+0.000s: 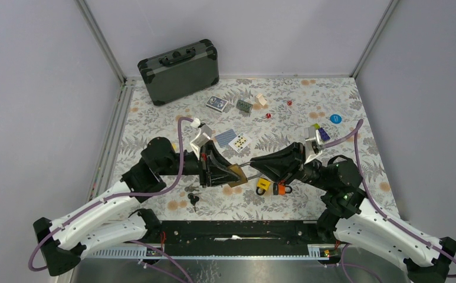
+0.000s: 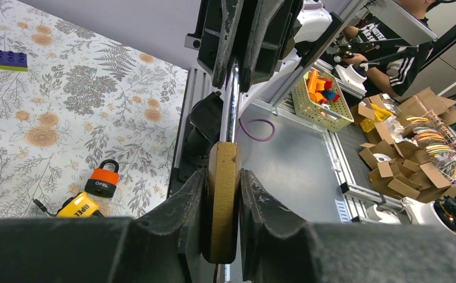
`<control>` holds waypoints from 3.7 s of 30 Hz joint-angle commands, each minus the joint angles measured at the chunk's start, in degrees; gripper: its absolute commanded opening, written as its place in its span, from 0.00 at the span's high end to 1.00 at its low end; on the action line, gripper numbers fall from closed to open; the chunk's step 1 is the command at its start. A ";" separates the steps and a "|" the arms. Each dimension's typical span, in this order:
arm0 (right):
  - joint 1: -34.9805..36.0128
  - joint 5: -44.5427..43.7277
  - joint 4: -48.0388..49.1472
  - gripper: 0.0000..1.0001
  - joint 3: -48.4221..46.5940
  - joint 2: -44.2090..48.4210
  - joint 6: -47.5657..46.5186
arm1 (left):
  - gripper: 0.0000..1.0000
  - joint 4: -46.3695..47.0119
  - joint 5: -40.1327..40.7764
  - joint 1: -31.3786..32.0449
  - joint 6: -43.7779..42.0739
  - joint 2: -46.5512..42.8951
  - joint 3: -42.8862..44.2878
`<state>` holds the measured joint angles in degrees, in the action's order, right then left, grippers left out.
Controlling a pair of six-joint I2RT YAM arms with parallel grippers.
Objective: Lock with the key
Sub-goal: Lock the lock.
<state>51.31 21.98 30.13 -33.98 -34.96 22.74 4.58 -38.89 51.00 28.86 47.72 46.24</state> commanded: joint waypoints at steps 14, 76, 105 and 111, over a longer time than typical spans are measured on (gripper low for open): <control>0.21 -2.64 -24.01 0.23 -6.30 6.11 -16.60 | 1.00 -6.85 1.80 -0.21 -2.59 -4.44 3.94; 0.19 10.80 -19.95 0.89 -2.70 -2.20 -2.04 | 1.00 -6.60 3.56 -0.27 -3.02 -1.87 2.48; 0.19 3.21 -32.46 0.42 -6.54 0.13 -7.85 | 1.00 -7.42 -2.24 -0.12 -3.38 0.13 3.58; 0.21 -5.84 -31.27 0.38 -6.24 1.47 -10.66 | 1.00 -8.54 -1.12 -0.19 -3.37 -0.16 2.84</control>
<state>51.09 22.52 -2.11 -38.15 -34.63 15.18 -10.83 -38.37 50.92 25.69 48.82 46.35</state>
